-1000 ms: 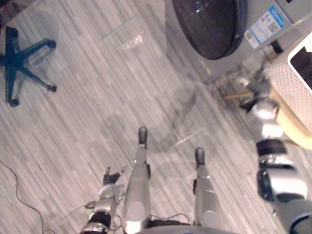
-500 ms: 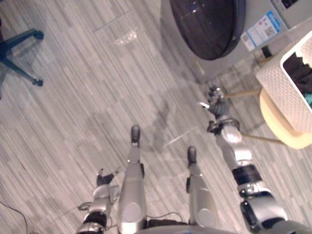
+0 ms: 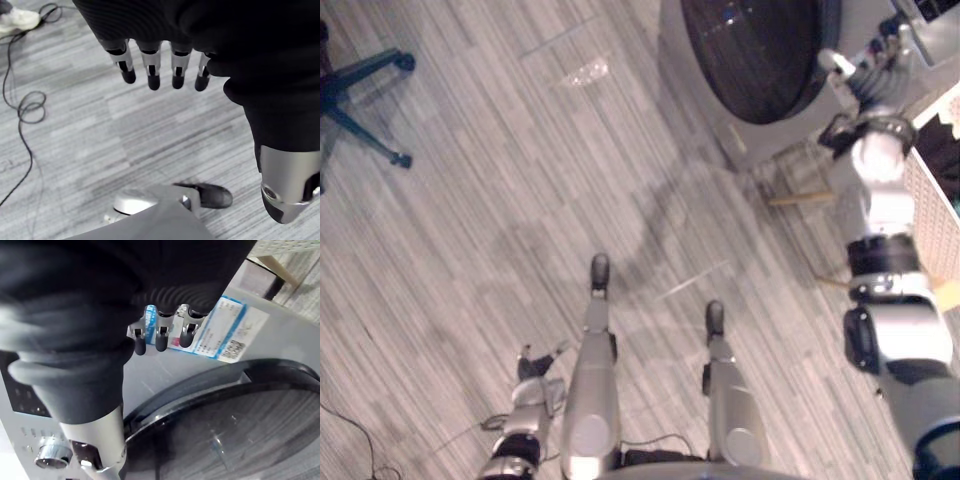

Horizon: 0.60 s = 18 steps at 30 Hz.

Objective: Pick up the laundry basket with both hands and put the clothes into the washing machine.

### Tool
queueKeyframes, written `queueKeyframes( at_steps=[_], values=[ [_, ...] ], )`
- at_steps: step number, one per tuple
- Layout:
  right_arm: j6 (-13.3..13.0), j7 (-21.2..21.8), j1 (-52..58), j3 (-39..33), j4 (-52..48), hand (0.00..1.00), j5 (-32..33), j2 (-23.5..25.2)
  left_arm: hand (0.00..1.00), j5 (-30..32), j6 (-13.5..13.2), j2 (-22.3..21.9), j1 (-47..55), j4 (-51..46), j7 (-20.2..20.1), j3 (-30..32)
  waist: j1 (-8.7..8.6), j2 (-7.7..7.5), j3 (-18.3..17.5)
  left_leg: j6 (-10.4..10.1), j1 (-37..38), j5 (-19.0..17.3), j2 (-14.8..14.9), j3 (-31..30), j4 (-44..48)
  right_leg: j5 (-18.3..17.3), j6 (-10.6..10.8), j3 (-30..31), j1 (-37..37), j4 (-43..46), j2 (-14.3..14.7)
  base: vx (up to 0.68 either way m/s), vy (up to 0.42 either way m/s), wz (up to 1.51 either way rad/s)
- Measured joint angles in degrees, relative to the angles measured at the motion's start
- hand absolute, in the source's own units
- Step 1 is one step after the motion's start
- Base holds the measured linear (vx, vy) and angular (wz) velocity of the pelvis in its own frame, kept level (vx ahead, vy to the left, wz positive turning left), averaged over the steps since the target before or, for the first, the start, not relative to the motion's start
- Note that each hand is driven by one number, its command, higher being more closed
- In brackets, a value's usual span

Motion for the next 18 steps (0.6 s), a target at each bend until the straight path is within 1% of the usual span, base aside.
queueKeyframes(
  at_steps=[3, 5, 8, 9, 10, 11, 13, 14, 15, 17, 18],
  values=[
    [1.35, 0.09, -4.19, 1.03, 5.47, 0.0, -0.34, -2.86, 0.0, -0.55, -0.14, 0.13, -0.02, 0.04, 0.05, -0.34, -0.03, 0.04, 0.0, 0.0, -0.68, 0.0, 0.01, -0.2, -0.04, 0.01, 0.0, -0.01, -0.63, 0.0, 0.04, 0.01, -0.025, 0.0],
    [1.46, 0.04, -5.18, 2.38, 6.43, 0.0, -0.66, -3.42, 0.0, -1.0, -0.17, 0.26, -0.11, 0.12, 0.06, -0.57, -0.01, 0.07, 0.01, -0.01, -0.92, -0.02, 0.01, -0.37, -0.17, 0.02, -0.01, -0.14, -0.75, 0.0, 0.06, 0.01, -0.028, 0.03],
    [1.79, 0.1, -10.09, 3.76, 10.54, 0.0, -0.64, -3.83, 0.0, -1.75, -1.02, 0.66, -0.17, 0.09, 0.09, -2.33, 0.08, 0.38, 0.05, -0.21, -2.02, -0.34, 0.01, -0.56, -0.31, 0.24, 0.03, -0.38, -1.62, -0.08, 0.08, 0.0, -0.007, 0.01],
    [1.8, 0.18, -11.8, 4.8, 11.86, 0.0, -0.74, -4.51, 0.0, -2.13, -1.24, 0.85, -0.25, 0.02, 0.09, -2.66, 0.25, 0.48, 0.07, -0.17, -2.63, -0.37, 0.0, -0.65, -0.23, 0.48, 0.07, -0.53, -2.12, -0.25, 0.07, 0.0, 0.0, 0.0],
    [1.83, 0.21, -13.83, 5.8, 13.4, 0.0, -1.09, -6.01, 0.0, -2.19, -1.27, 0.75, -0.88, -0.07, 0.09, -3.08, 1.34, 0.65, 0.14, -0.18, -3.63, -0.35, -0.04, -0.72, -0.02, 0.75, 0.18, -0.53, -3.01, -0.37, 0.06, 0.0, 0.0, 0.0],
    [1.83, 0.24, -14.79, 6.33, 14.41, 0.0, -1.31, -6.68, 0.0, -2.23, -1.3, 0.66, -1.16, -0.1, 0.09, -3.48, 1.67, 0.76, 0.2, -0.19, -4.1, -0.32, -0.08, -0.82, 0.0, 0.82, 0.24, -0.66, -3.35, -0.39, 0.04, 0.02, -0.015, 0.08],
    [1.86, 0.27, -18.71, 7.07, 18.93, 0.0, -1.33, -8.79, 0.0, -2.52, -1.44, 0.6, -2.0, -1.39, 0.12, -5.56, 2.55, 2.17, 0.56, -0.09, -6.04, 0.08, -0.45, -2.24, 0.04, 0.92, 0.39, -2.19, -4.03, -0.73, -0.09, 0.03, 0.004, 0.24],
    [1.95, 0.26, -20.08, 7.04, 20.54, 0.0, -1.34, -9.92, 0.0, -3.02, -1.85, 0.41, -2.09, -2.18, 0.13, -6.87, 3.26, 2.71, 0.47, -0.08, -7.02, 0.1, -0.59, -2.43, 0.07, 1.01, 0.51, -2.62, -4.73, -0.85, -0.21, 0.03, 0.015, 0.22],
    [2.08, 0.21, -21.0, 6.96, 21.43, 0.0, -1.35, -10.66, 0.0, -3.28, -2.24, 0.16, -2.16, -2.99, 0.14, -7.42, 3.52, 3.23, 0.64, 0.09, -7.64, 0.25, -0.78, -2.66, 0.08, 1.03, 0.56, -3.01, -4.95, -0.98, -0.36, 0.03, 0.017, 0.16],
    [2.2, -0.5, -22.61, 6.64, 22.81, 0.0, -1.38, -13.06, 0.0, -3.37, -2.85, -0.71, -2.28, -6.09, 0.25, -9.28, 5.08, 4.82, 0.66, 0.05, -10.14, 1.14, -1.36, -3.68, 0.1, 1.05, 0.65, -3.95, -6.66, -1.11, -0.68, 0.07, 0.036, 0.18],
    [1.15, -1.67, -22.59, 6.52, 22.75, 0.0, -1.77, -13.09, 0.0, -3.42, -3.25, -1.09, -2.31, -6.77, 0.34, -9.3, 4.96, 5.3, 0.86, 0.35, -10.8, 1.44, -1.54, -4.3, 0.1, 1.01, 0.69, -4.75, -6.81, -1.12, -0.72, 0.08, 0.042, 0.18]
  ],
)
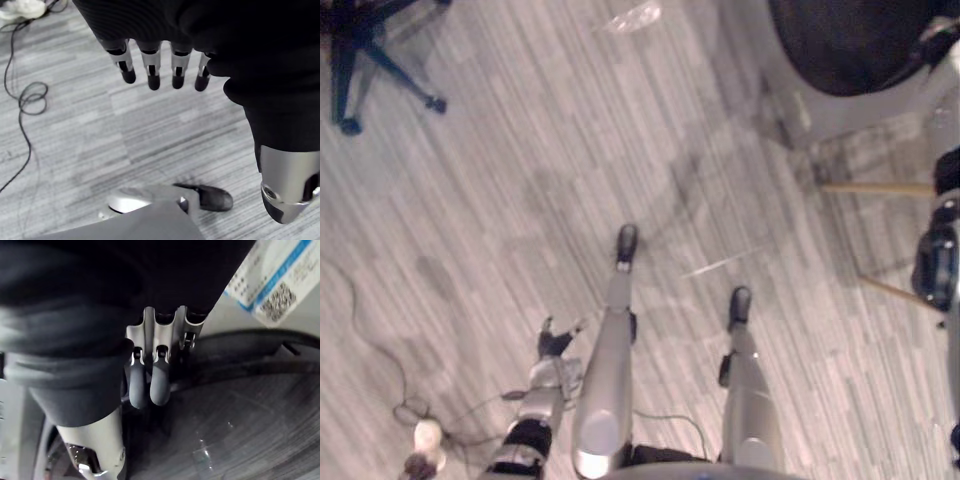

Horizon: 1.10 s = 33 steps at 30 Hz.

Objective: Pick up the laundry basket with both hands and put the clothes into the washing machine.

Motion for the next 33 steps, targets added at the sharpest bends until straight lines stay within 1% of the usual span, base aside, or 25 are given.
queueKeyframes(
  at_steps=[1, 3, 4, 6, 9, 11, 12, 13, 14, 15, 16, 17, 19, 22, 24, 26, 28, 29, 30, 31, 32, 33],
  values=[
    [-0.05, 0.13, -0.09, -0.4, -0.09, 0.0, 0.06, -0.3, 0.0, -0.1, -0.3, -0.17, -0.01, -0.66, 0.02, -0.15, 0.05, 0.09, -0.03, -0.01, -0.53, 0.02, -0.1, -0.3, 0.0, -0.03, 0.04, -0.17, -0.43, 0.02, -0.04, 0.06, 0.033, 0.13],
    [0.6, 0.54, -0.23, -1.63, -2.36, 0.0, 0.32, -2.27, 0.0, -1.06, -1.02, -2.04, 0.01, -3.93, 0.0, -0.38, 1.19, 0.76, -0.15, 0.09, -3.23, -0.07, -0.22, -0.55, 0.01, -0.03, 0.12, -0.83, -2.76, 0.18, -0.12, 0.04, 0.029, 0.04],
    [0.55, 0.47, -0.22, -1.92, -3.11, 0.0, 0.86, -2.55, 0.0, -1.1, -1.23, -2.63, 0.0, -4.55, 0.01, -0.3, 1.27, 1.0, -0.09, 0.09, -3.95, -0.07, -0.21, -0.57, 0.01, -0.03, 0.14, -1.08, -3.24, 0.19, -0.12, 0.05, 0.03, 0.09],
    [-0.42, 0.37, 1.18, -1.44, -7.25, 0.0, 2.04, -2.53, 0.0, -1.27, -1.41, -3.46, -0.06, -5.75, 0.01, 0.38, 0.79, 1.3, -0.06, 0.13, -5.46, 0.0, -0.18, -0.52, 0.01, -0.1, 0.24, -1.99, -4.25, 0.48, -0.13, 0.09, 0.044, 0.09],
    [0.76, 0.19, 2.89, -1.62, -10.16, 0.0, 2.47, -2.18, 0.0, -1.39, -1.34, -4.36, -0.05, -5.67, -0.03, 1.08, 0.47, 1.36, -0.1, 0.26, -5.09, 0.35, -0.1, -0.39, 0.01, -0.12, 0.25, -3.12, -4.34, 1.7, -0.18, 0.08, 0.035, 0.02],
    [1.49, -0.14, 5.74, -2.6, -14.32, 0.0, 4.14, -1.33, 0.0, -1.5, -1.01, -5.15, -0.08, -5.25, 0.08, 2.99, 0.34, 1.35, -0.1, 0.27, -4.77, 0.34, 0.46, -0.39, 0.01, -0.13, 0.24, -3.43, -4.1, 2.12, 0.02, 0.09, 0.025, 0.03],
    [1.65, -0.32, 7.97, -3.82, -17.84, 0.0, 5.03, -0.1, 0.0, -1.89, -1.0, -5.18, -0.3, -4.55, 0.42, 3.36, 0.32, 1.35, -0.11, 0.29, -4.42, 0.47, 0.61, -0.38, 0.02, -0.12, 0.24, -3.6, -3.8, 2.2, 0.15, 0.08, 0.005, 0.03],
    [1.62, -0.73, 11.29, -5.55, -22.78, 0.0, 5.83, 2.71, 0.0, -2.03, -0.8, -5.35, -1.07, -3.03, 0.81, 4.18, 0.29, 1.35, -0.11, 0.4, -3.6, 0.57, 0.72, -0.25, 0.02, -0.13, 0.23, -3.67, -3.06, 2.25, 0.23, 0.08, 0.004, 0.03],
    [1.58, -0.81, 13.3, -6.29, -25.72, 0.0, 6.3, 4.57, 0.0, -2.03, -0.49, -5.56, -1.43, -2.31, 0.9, 4.74, 0.12, 1.35, -0.11, 0.43, -2.96, 0.59, 0.73, -0.18, 0.02, -0.13, 0.23, -3.68, -2.5, 2.26, 0.23, 0.08, 0.01, 0.04],
    [1.17, -0.93, 17.45, -6.5, -31.67, 0.0, 6.36, 8.55, 0.0, -2.02, -0.08, -5.7, -2.12, -0.64, 1.18, 5.36, -0.24, 1.33, -0.15, 0.44, -1.56, 0.59, 0.74, 0.11, 0.02, -0.14, 0.22, -3.65, -1.33, 2.39, 0.23, 0.08, 0.012, 0.03],
    [-0.09, -0.86, 21.61, -5.87, -37.22, 0.0, 6.29, 12.57, 0.0, -1.97, 0.29, -5.68, -2.45, 0.47, 1.45, 5.39, -0.44, 1.35, -0.24, 0.51, -0.17, 0.53, 0.71, 0.42, 0.02, -0.15, 0.19, -3.56, -0.27, 2.71, 0.29, 0.07, 0.011, 0.01],
    [-0.58, -0.77, 23.47, -5.23, -39.46, 0.0, 6.28, 14.68, 0.0, -1.97, 0.42, -5.72, -2.49, 0.71, 1.68, 5.39, -0.48, 1.35, -0.27, 0.58, 0.51, 0.42, 0.74, 0.6, 0.02, -0.15, 0.19, -3.43, 0.19, 2.89, 0.35, 0.06, 0.008, -0.03],
    [-1.46, -0.17, 30.05, -1.19, -45.09, 0.0, 5.74, 22.43, 0.0, -1.66, 1.43, -6.0, -2.53, 1.3, 2.18, 5.42, -0.68, 1.28, -1.01, 0.61, 2.59, 0.19, 0.82, 0.84, 0.02, -0.29, -0.02, -2.91, 1.97, 3.02, 0.47, 0.04, 0.002, 0.02],
    [-2.1, 0.58, 34.76, -0.49, -46.62, 0.0, 3.9, 26.86, 0.0, -0.85, 2.23, -6.14, -2.52, 1.51, 2.31, 5.6, -0.52, 1.09, -1.1, 0.92, 4.1, -0.41, 0.66, 0.64, 0.02, -1.03, -0.36, -2.88, 3.72, 3.08, 0.33, 0.01, 0.006, 0.11],
    [-2.65, 1.77, 40.92, 0.73, -47.6, 0.0, 3.72, 30.75, 0.0, -0.3, 3.24, -5.79, -2.5, 2.45, 2.89, 7.83, -0.6, -0.29, -1.81, 0.79, 5.12, -0.66, 0.56, 0.92, 0.02, -1.73, -0.41, -2.55, 4.48, 3.07, 0.2, -0.02, 0.004, 0.0],
    [-2.66, 3.01, 46.75, 1.19, -49.69, 0.0, 3.73, 32.52, 0.0, 0.59, 3.82, -5.36, -2.44, 3.04, 3.21, 9.13, -0.76, -1.35, -2.33, 0.78, 6.16, -0.66, 0.6, 1.45, 0.01, -2.38, -0.87, -1.47, 5.11, 2.97, 0.17, -0.04, -0.016, -0.1],
    [-2.66, 4.39, 52.47, 2.57, -51.73, 0.0, 3.7, 32.82, 0.0, 1.44, 4.68, -4.99, -1.86, 3.46, 3.22, 9.87, -1.99, -2.06, -2.73, 0.49, 7.77, -0.88, 0.72, 1.91, 0.01, -2.45, -0.84, -1.1, 6.28, 2.93, 0.18, -0.04, -0.02, -0.11],
    [-2.66, 5.2, 55.91, 3.08, -52.22, 0.0, 3.63, 33.31, 0.0, 1.63, 4.95, -4.44, -1.01, 3.67, 3.17, 9.92, -3.02, -3.12, -3.72, 0.09, 8.53, -1.22, 0.77, 2.3, 0.0, -2.52, -0.86, -0.33, 6.58, 2.9, 0.17, -0.04, -0.022, -0.22],
    [-2.65, 5.95, 59.39, 2.91, -52.67, 0.0, 2.92, 33.83, 0.0, 2.63, 5.3, -3.98, -0.52, 4.61, 3.1, 9.92, -3.67, -4.11, -5.36, -0.32, 8.83, -1.55, 0.81, 2.57, -0.02, -2.7, -1.2, 0.31, 6.55, 2.67, 0.17, -0.04, -0.026, -0.23],
    [-2.66, 6.39, 61.11, 2.66, -52.91, 0.0, 2.41, 33.99, 0.0, 3.44, 5.67, -3.73, -0.53, 5.24, 2.95, 9.9, -3.92, -4.57, -6.04, -1.02, 9.02, -2.12, 0.82, 2.65, -0.03, -2.69, -1.3, 0.54, 6.52, 2.47, 0.15, -0.02, -0.039, -0.2],
    [-2.66, 6.95, 64.34, 2.39, -53.02, 0.0, 1.71, 34.22, 0.0, 4.33, 6.04, -2.91, -0.57, 5.72, 2.47, 9.74, -4.62, -5.97, -7.32, -3.71, 9.24, -4.35, 0.81, 3.29, -0.08, -2.45, -1.73, 1.19, 6.46, 1.84, -0.1, 0.0, -0.036, -0.18],
    [-2.62, 7.58, 67.8, 2.3, -53.0, 0.0, 1.69, 35.01, 0.0, 5.19, 6.24, -2.15, -0.69, 6.02, 1.82, 9.78, -5.3, -7.51, -8.41, -3.6, 9.31, -4.0, 0.4, 4.26, 0.48, -2.57, -1.73, 2.19, 6.37, 0.93, -1.18, 0.02, -0.03, -0.29]
  ],
)
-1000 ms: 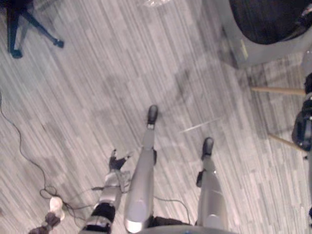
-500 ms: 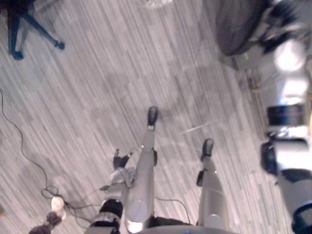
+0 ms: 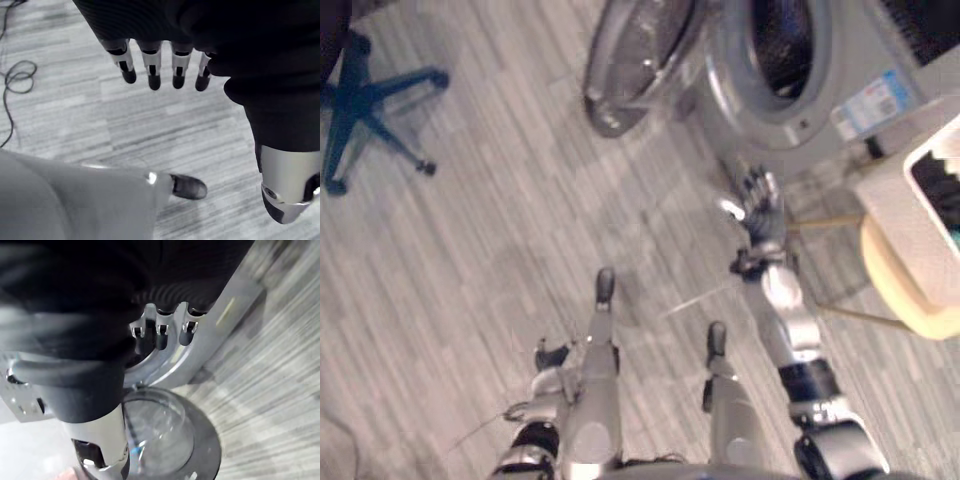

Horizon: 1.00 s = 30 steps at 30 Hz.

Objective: Pick up the laundry basket with both hands and put the clothes into the washing machine.

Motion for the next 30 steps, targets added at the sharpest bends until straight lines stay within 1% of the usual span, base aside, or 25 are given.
queueKeyframes(
  at_steps=[1, 2, 3, 5, 6, 7, 8, 10, 13, 14, 15, 16, 18, 19, 22, 23, 24, 26, 27, 28, 29, 30],
  values=[
    [0.0, 0.62, 1.37, -0.24, 0.0, 0.0, -0.03, 0.0, 0.0, 0.63, 0.17, 0.02, 0.0, 0.27, -0.08, -0.03, 0.06, -0.05, -0.13, 0.78, 0.3, 0.28, 0.18, -0.17, 0.55, 0.08, 0.27, 0.22, 0.21, -0.05, 0.72, 0.03, -0.034, -0.34],
    [0.06, 1.22, 3.35, -0.82, 0.01, 0.0, -0.08, 0.0, 0.0, 1.3, 0.45, 0.19, -0.35, 1.06, -0.6, -0.04, -0.46, -0.32, -0.34, 1.76, 0.88, 0.87, 0.09, 0.47, 0.46, 0.25, 0.34, 1.24, 0.55, -0.13, 0.65, 0.05, -0.033, -0.27],
    [0.22, 2.02, 7.58, -1.61, 0.18, 0.0, -0.1, 0.73, 0.0, 1.89, 0.87, 0.67, -0.79, 1.19, -1.16, -0.23, -1.76, -0.6, -1.3, 1.76, 1.39, 0.89, -0.17, 0.88, -0.33, 0.44, 0.07, 1.61, 0.52, -0.12, 0.37, 0.05, -0.036, -0.16],
    [0.57, 2.95, 11.17, -2.17, 1.45, 0.0, -0.32, 1.53, 0.0, 1.92, 1.01, 1.32, -1.94, 1.26, -1.2, -0.23, -2.06, -1.16, -2.03, 1.73, 2.15, 0.9, 0.19, 1.81, -0.33, 0.73, 0.33, 2.67, 0.52, -0.18, 0.56, 0.07, -0.056, -0.21],
    [1.17, 3.69, 12.85, -2.29, 3.39, 0.0, -1.4, 2.1, 0.0, 2.25, 1.1, 2.08, -2.72, 1.29, -1.23, -0.31, -2.78, -1.27, -2.12, 1.71, 3.31, 0.94, 0.42, 2.61, -0.33, 0.88, 0.61, 3.16, 1.18, -0.13, 0.69, 0.08, -0.098, -0.37],
    [1.89, 4.33, 13.87, -3.03, 6.38, 0.0, -1.72, 2.84, 0.0, 2.83, 1.11, 2.59, -3.2, 1.25, -1.23, -0.49, -3.53, -1.36, -2.83, 1.83, 4.26, 0.87, 0.65, 3.68, -0.34, 0.9, 0.65, 4.29, 1.36, -0.04, 0.8, 0.06, -0.085, -0.36],
    [2.09, 4.34, 14.41, -3.83, 8.18, 0.0, -1.71, 3.35, 0.0, 2.9, 1.13, 2.93, -3.53, 1.27, -1.22, -0.5, -3.87, -1.34, -3.48, 1.95, 4.55, 0.82, 0.74, 4.29, -0.35, 0.93, 0.7, 4.87, 1.26, -0.08, 0.81, 0.06, -0.078, -0.41],
    [3.02, 4.38, 16.09, -6.93, 14.2, 0.0, -1.73, 4.45, 0.0, 2.87, 0.99, 3.66, -5.41, 1.24, -1.21, -0.64, -4.93, -0.89, -4.41, 2.64, 6.32, 0.7, 0.95, 5.92, -0.36, 1.02, 0.81, 6.45, 1.64, 0.0, 0.89, 0.05, -0.069, -0.39],
    [4.21, 4.4, 16.84, -10.58, 21.34, 0.0, -2.93, 4.44, 0.0, 2.86, 0.7, 3.81, -7.03, 0.88, -1.23, -1.25, -5.39, -0.82, -4.57, 2.69, 8.52, 0.35, 1.25, 7.24, -0.37, 1.03, 0.81, 7.67, 2.95, 0.04, 1.09, 0.03, -0.052, -0.22],
    [4.53, 4.35, 16.78, -12.72, 25.52, 0.0, -4.25, 4.46, 0.0, 2.86, 0.68, 3.86, -7.08, 1.01, -1.34, -1.86, -5.85, -0.67, -4.79, 2.61, 9.61, 0.15, 1.28, 7.48, -0.37, 1.02, 0.81, 7.82, 3.91, 0.02, 1.11, 0.01, -0.055, -0.07],
    [4.66, 4.28, 16.71, -14.89, 29.92, 0.0, -4.99, 4.43, 0.0, 2.87, 0.68, 3.87, -6.76, 1.23, -2.13, -2.63, -6.02, -0.51, -5.25, 2.61, 10.65, -0.08, 1.3, 7.79, -0.39, 1.0, 0.81, 8.05, 4.67, 0.01, 1.1, 0.01, -0.044, -0.07],
    [4.87, 4.27, 16.63, -16.08, 32.17, 0.0, -5.42, 4.44, 0.0, 2.87, 0.66, 3.85, -6.48, 1.29, -2.51, -2.86, -6.03, -0.41, -5.34, 2.61, 11.28, -0.23, 1.31, 8.0, -0.39, 0.99, 0.81, 8.25, 5.2, -0.02, 1.09, 0.0, -0.044, -0.11],
    [5.92, 4.19, 16.12, -20.55, 40.88, 0.0, -7.63, 4.33, 0.0, 2.91, 0.68, 3.77, -4.68, 2.31, -3.93, -2.86, -6.07, 0.24, -5.93, 2.39, 13.88, -1.18, 1.31, 8.93, -0.44, 0.83, 0.82, 9.06, 7.06, 0.0, 1.01, -0.02, -0.037, -0.14],
    [6.24, 4.2, 16.14, -21.86, 42.85, 0.0, -8.08, 4.21, 0.0, 2.92, 0.67, 3.64, -4.04, 2.64, -4.38, -2.86, -6.17, 0.65, -6.32, 2.37, 14.22, -1.29, 1.29, 8.98, -0.46, 0.67, 0.82, 9.06, 7.36, 0.07, 0.97, -0.03, -0.033, -0.04],
    [8.22, 4.25, 16.36, -30.5, 53.18, 0.0, -9.78, 3.44, 0.0, 3.32, 0.42, 2.48, 0.47, 6.28, -6.5, -2.02, -6.13, 3.34, -8.59, 2.23, 16.24, -1.71, 1.14, 8.66, -0.87, -0.75, 0.33, 8.4, 9.59, 0.7, 0.87, -0.04, -0.038, 0.13],
    [8.76, 4.25, 16.47, -32.09, 54.17, 0.0, -10.25, 3.37, 0.0, 3.47, 0.39, 2.08, 1.43, 6.74, -7.03, -1.35, -6.15, 3.75, -8.89, 2.23, 16.61, -1.73, 1.05, 8.42, -0.88, -1.31, 0.6, 8.07, 9.97, 1.09, 0.82, -0.03, -0.037, 0.27],
    [9.23, 4.26, 17.0, -34.47, 55.2, 0.0, -10.68, 3.32, 0.0, 3.59, 0.34, 1.28, 2.91, 7.53, -7.49, 0.15, -6.23, 4.46, -9.53, 2.24, 16.91, -1.75, 0.88, 7.56, -0.89, -1.9, 0.39, 7.2, 10.6, 1.51, 0.72, -0.02, -0.027, 0.38],
    [10.36, 4.19, 18.14, -39.61, 56.88, 0.0, -10.93, 3.23, 0.0, 3.47, 0.31, -0.59, 6.36, 9.02, -7.96, 4.09, -6.16, 5.56, -10.88, 2.29, 17.6, -1.78, 0.28, 5.53, -0.89, -3.2, 0.23, 5.24, 12.15, 2.73, 0.37, -0.01, -0.028, 0.53],
    [10.63, 4.19, 18.18, -41.09, 57.3, 0.0, -11.13, 3.24, 0.0, 3.46, 0.27, -0.97, 7.47, 9.52, -8.21, 5.14, -6.1, 5.63, -11.21, 2.29, 17.85, -1.79, 0.13, 5.15, -0.89, -3.6, 0.05, 4.82, 12.21, 3.18, 0.28, -0.02, -0.026, 0.53],
    [10.93, 4.21, 18.18, -44.88, 58.05, 0.0, -11.26, 3.51, 0.0, 3.23, 0.37, -1.75, 10.03, 11.49, -8.65, 8.35, -6.05, 5.86, -12.44, 2.29, 18.03, -1.8, -0.14, 4.04, -0.89, -3.99, -0.33, 3.77, 13.17, 3.43, 0.18, -0.02, -0.016, 0.35],
    [11.08, 4.23, 18.19, -46.18, 58.02, 0.0, -11.21, 3.72, 0.0, 2.54, 0.31, -2.21, 10.87, 11.94, -8.87, 10.26, -6.05, 5.84, -12.83, 2.29, 18.16, -1.8, -0.16, 3.85, -0.89, -4.06, -0.38, 3.46, 13.49, 3.44, 0.17, -0.02, -0.03, 0.41],
    [11.21, 4.26, 17.74, -48.42, 57.99, 0.0, -11.03, 4.11, 0.0, 2.7, 0.56, -2.31, 12.28, 12.99, -9.69, 13.35, -5.5, 5.68, -13.35, 1.94, 18.96, -2.52, -0.32, 3.79, -0.89, -4.09, -0.91, 2.91, 14.69, 3.3, -0.07, -0.01, -0.021, 0.2]
  ],
)
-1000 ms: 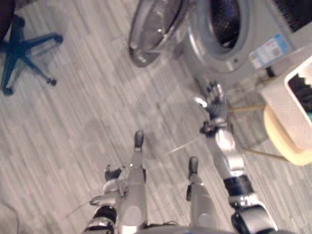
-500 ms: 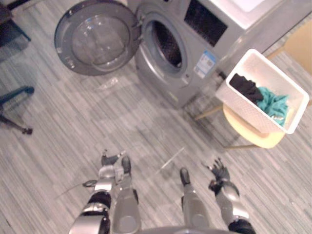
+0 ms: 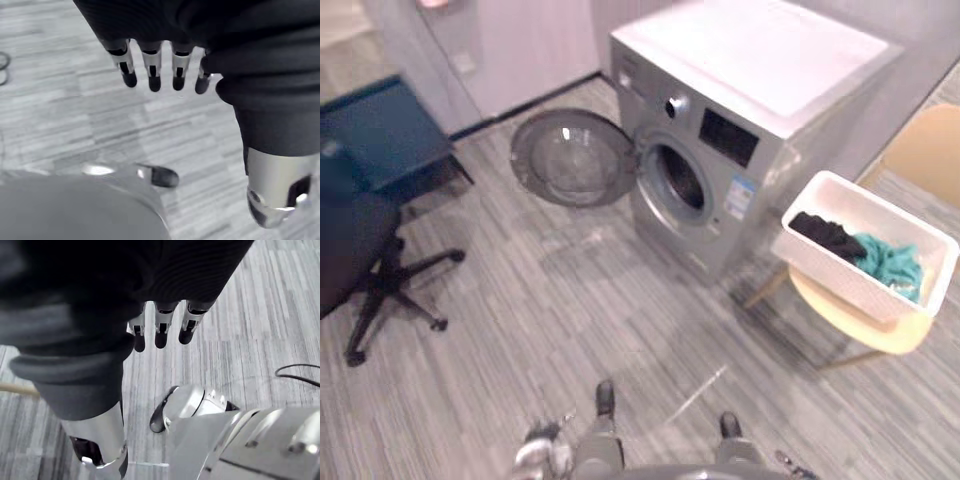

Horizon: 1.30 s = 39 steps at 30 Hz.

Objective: Pick up the laundry basket with both hands and put the clothes into the washing machine.

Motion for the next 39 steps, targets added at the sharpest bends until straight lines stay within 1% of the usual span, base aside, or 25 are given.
queueKeyframes(
  at_steps=[2, 3, 5, 11, 14, 15, 16, 17, 19, 20, 21, 22, 23, 24, 25, 26, 27, 28, 29, 31, 33, 35, 36, 38, 39],
  values=[
    [-0.05, 0.02, -0.37, -0.76, -0.03, 0.0, 0.42, 0.29, 0.0, 0.14, 0.35, 0.27, 1.21, 0.57, -0.31, 0.39, 0.06, -0.75, -1.09, -0.29, 0.2, -1.11, -0.73, 0.5, 0.08, -0.15, -0.43, 0.2, 0.31, -0.74, -0.9, 0.0, -0.008, 0.03],
    [-0.6, -0.11, -0.6, -0.74, -0.13, 0.0, 2.61, 0.06, 0.0, 0.22, 0.49, 0.31, 2.12, 1.65, -0.44, 0.81, 1.0, -0.18, -1.9, 0.44, 1.18, -0.54, -1.12, 1.11, 0.0, -0.18, -0.26, 1.09, 0.99, -1.18, -1.23, 0.03, 0.02, -0.23],
    [-1.23, -0.26, -1.26, -0.71, 0.05, 0.0, 6.66, 0.57, 0.0, 0.23, 0.99, -0.15, 3.29, 2.56, -1.02, 1.22, 0.99, -0.63, -3.13, 0.83, 2.21, -0.3, -1.7, 2.17, -0.02, -0.47, -0.86, 2.38, 1.7, -1.41, -1.74, 0.03, 0.022, -0.2],
    [-2.27, -0.58, -4.48, 2.12, 1.23, 0.0, 9.34, 1.06, 0.0, 0.16, 0.81, 0.89, 2.84, 2.41, -1.36, -1.16, 1.04, -1.06, -3.29, 0.89, 2.78, -0.39, -1.44, 3.35, -0.02, -0.28, -1.45, 3.62, 1.51, -1.41, -1.44, -0.01, -0.021, -0.08],
    [-2.55, -1.18, -4.89, 4.31, 0.34, 0.0, 9.45, 1.22, 0.0, 0.17, 0.82, 1.48, 2.72, 2.4, -1.32, -3.32, 1.11, -1.53, -3.24, 1.5, 3.54, -0.65, -1.6, 6.12, 0.15, -0.23, -3.67, 6.47, 1.36, -2.73, -1.67, 0.01, -0.008, -0.41],
    [-2.63, -1.32, -4.81, 4.33, 0.0, 0.0, 9.6, 1.66, 0.0, 0.2, 0.79, 2.15, 2.46, 2.39, -1.3, -5.07, 1.0, -1.69, -3.31, 1.82, 4.01, -0.89, -1.6, 7.44, 0.01, -0.48, -5.54, 7.68, 1.13, -2.98, -1.65, 0.01, -0.011, -0.52],
    [-2.63, -1.35, -4.57, 4.35, -0.02, 0.0, 10.02, 2.02, 0.0, 0.2, 0.44, 2.47, 1.81, 2.21, -1.3, -5.87, 0.97, -2.34, -3.39, 2.14, 4.06, -1.12, -1.62, 8.58, 0.02, -0.52, -7.1, 8.61, 0.41, -2.93, -1.65, 0.0, -0.017, -0.56],
    [-2.64, -1.5, -4.43, 4.33, -0.1, 0.0, 10.11, 2.35, 0.0, 0.21, 0.2, 3.29, 1.3, 2.09, -1.29, -6.81, 0.95, -3.09, -3.18, 2.35, 4.1, -1.26, -1.62, 9.73, 0.06, -0.67, -7.43, 9.59, -0.22, -2.92, -1.65, 0.01, -0.027, -0.66],
    [-3.08, -1.54, -4.05, 4.07, -0.71, 0.0, 10.67, 3.57, 0.0, 0.32, 0.14, 4.18, 0.56, 1.94, -1.37, -7.1, 0.94, -4.3, -2.7, 2.78, 4.98, -1.54, -1.71, 13.21, 0.47, -0.36, -10.6, 11.76, -1.92, -2.29, -1.77, 0.01, -0.025, -0.81],
    [-3.46, -1.5, -3.05, 3.61, -2.39, 0.0, 11.4, 4.65, 0.0, 0.41, 0.15, 3.98, 0.53, 1.83, -1.38, -6.42, 0.35, -5.0, -2.22, 3.12, 6.21, -2.13, -1.37, 15.32, 0.38, 1.79, -12.54, 12.6, -3.06, 0.15, -1.37, 0.0, -0.048, -0.82],
    [-3.54, -1.44, -2.45, 3.5, -3.38, 0.0, 11.66, 5.46, 0.0, 0.46, 0.17, 3.96, 0.43, 1.83, -1.27, -6.1, -0.21, -4.99, -1.75, 3.03, 6.92, -2.44, -0.22, 16.3, 0.33, 4.08, -10.68, 12.21, -4.7, 2.95, -0.24, -0.01, -0.093, -1.14],
    [-3.63, -1.47, -1.22, 3.17, -5.53, 0.0, 12.05, 6.95, 0.0, 1.41, 0.18, 3.14, 0.65, 1.66, -1.35, -4.68, -0.59, -3.05, -0.48, 2.31, 8.52, -2.96, 2.75, 19.29, 0.4, 9.2, -9.12, 10.3, -8.13, 8.63, 3.62, -0.02, -0.117, -1.42],
    [-3.97, -1.57, -0.09, 2.69, -7.34, 0.0, 12.7, 7.65, 0.0, 2.72, 0.14, 2.31, 0.7, 1.03, -1.44, -2.82, -0.54, -2.25, 0.43, 1.57, 10.43, -3.51, 5.26, 22.95, 0.35, 12.94, -8.68, 6.15, -10.31, 12.03, 6.39, -0.05, -0.106, -1.51],
    [-4.15, -1.64, 0.12, 2.67, -7.59, 0.0, 12.85, 7.7, 0.0, 3.03, 0.2, 2.11, 0.89, 0.76, -1.46, -1.69, -0.53, -2.22, 0.61, 1.01, 11.18, -3.97, 6.22, 24.59, 0.45, 13.35, -8.16, 3.87, -10.91, 13.08, 7.06, -0.07, -0.102, -1.4],
    [-4.38, -1.92, 1.78, 2.07, -7.68, 0.0, 12.91, 7.88, 0.0, 4.41, 0.26, 1.69, 0.78, -0.65, -1.58, 0.63, -0.81, -2.59, 0.74, -0.5, 12.46, -5.13, 7.69, 27.47, 0.83, 10.74, -6.24, -1.53, -10.85, 15.26, 8.14, -0.06, -0.108, -0.8],
    [-4.34, -2.46, 2.27, 1.48, -7.54, 0.0, 12.92, 7.89, 0.0, 4.79, 0.09, 1.27, 0.52, -1.26, -1.66, 1.65, -0.83, -2.84, 0.64, -1.64, 12.61, -5.99, 7.81, 28.34, 0.52, 8.99, -6.52, -3.61, -10.31, 15.26, 8.33, 0.02, -0.083, -0.53],
    [-4.38, -2.98, 3.15, 1.33, -7.13, 0.0, 12.96, 8.46, 0.0, 4.76, 0.19, 0.9, -0.42, -2.85, -1.8, 4.52, -1.16, -6.41, -0.01, -2.16, 12.56, -6.6, 5.63, 31.6, 2.75, 3.0, -8.19, -6.17, -8.46, 9.92, 5.32, 0.09, -0.064, -0.24],
    [-4.33, -3.06, 2.68, 1.32, -6.97, 0.0, 12.95, 7.62, 0.0, 4.8, 0.11, 0.24, -1.72, -3.0, -1.88, 6.12, -1.11, -6.85, 0.94, -1.58, 10.79, -7.42, 7.18, 32.96, 10.06, 2.32, -6.83, -6.57, -8.5, 9.35, 4.79, 0.1, -0.003, -0.49],
    [-4.66, -3.34, 2.13, 0.99, -9.29, 0.0, 13.03, 6.55, 0.0, 4.91, 0.34, -1.75, -2.71, -3.43, -2.26, 7.96, -0.67, -4.17, 1.86, -0.04, 7.57, -13.85, 11.29, 34.11, 23.02, 3.06, -6.36, -9.54, -8.96, 8.47, 4.37, 0.03, 0.018, -0.71],
    [-4.84, -3.87, 2.17, -0.53, -10.92, 0.0, 13.12, 5.11, 0.0, 4.77, 0.35, -4.02, -2.93, -2.53, -2.44, 8.53, -1.11, -0.25, 2.31, -1.14, 7.31, -19.61, 14.67, 35.2, 26.38, 4.29, -6.03, -12.56, -7.72, 8.02, 5.86, -0.03, 0.075, -0.31],
    [-4.48, -4.91, 2.67, -1.33, -8.7, 0.0, 13.15, 5.9, 0.0, 4.62, -0.29, -4.94, -2.92, -2.77, -2.42, 8.84, -0.64, 0.18, 0.76, -2.37, 9.91, -18.26, 11.23, 35.19, 18.0, 5.05, -6.2, -14.47, -5.19, 3.81, 4.55, 0.09, 0.034, 0.42],
    [-4.48, -5.11, 2.27, -1.24, -8.46, 0.0, 13.25, 6.78, 0.0, 4.57, -0.32, -5.17, -2.69, -2.56, -2.35, 9.14, -0.5, 0.47, -0.73, -2.38, 10.96, -15.74, 9.93, 34.93, 12.73, 6.25, -6.71, -15.47, -4.41, 0.5, 4.97, 0.16, -0.031, 0.24],
    [-4.44, -5.05, 0.99, -0.51, -8.02, 0.0, 13.34, 6.82, 0.0, 4.53, -0.31, -5.34, -2.36, -2.26, -2.23, 8.95, -0.33, 0.99, -0.97, -2.46, 11.8, -13.04, 9.32, 34.71, 9.76, 6.82, -6.76, -15.94, -3.9, -0.3, 5.54, 0.19, 0.008, 0.03],
    [-4.55, -5.05, -0.91, 0.92, -7.82, 0.0, 13.35, 5.77, 0.0, 4.13, -0.28, -5.63, -1.41, -1.72, -2.07, 8.35, -0.42, 1.38, -1.03, -2.63, 14.24, -9.98, 8.73, 34.26, 6.25, 5.1, -7.09, -16.34, -3.93, 2.64, 5.71, 0.18, 0.029, 0.1],
    [-4.63, -5.0, -1.7, 2.35, -7.93, 0.0, 13.3, 4.76, 0.0, 3.73, -0.25, -5.24, -1.45, -1.23, -1.61, 6.79, -0.55, 1.34, -1.06, -2.48, 15.53, -9.01, 8.43, 33.12, 5.15, 2.53, -7.13, -17.01, -4.1, 6.29, 5.35, 0.18, -0.003, 0.3]
  ],
)
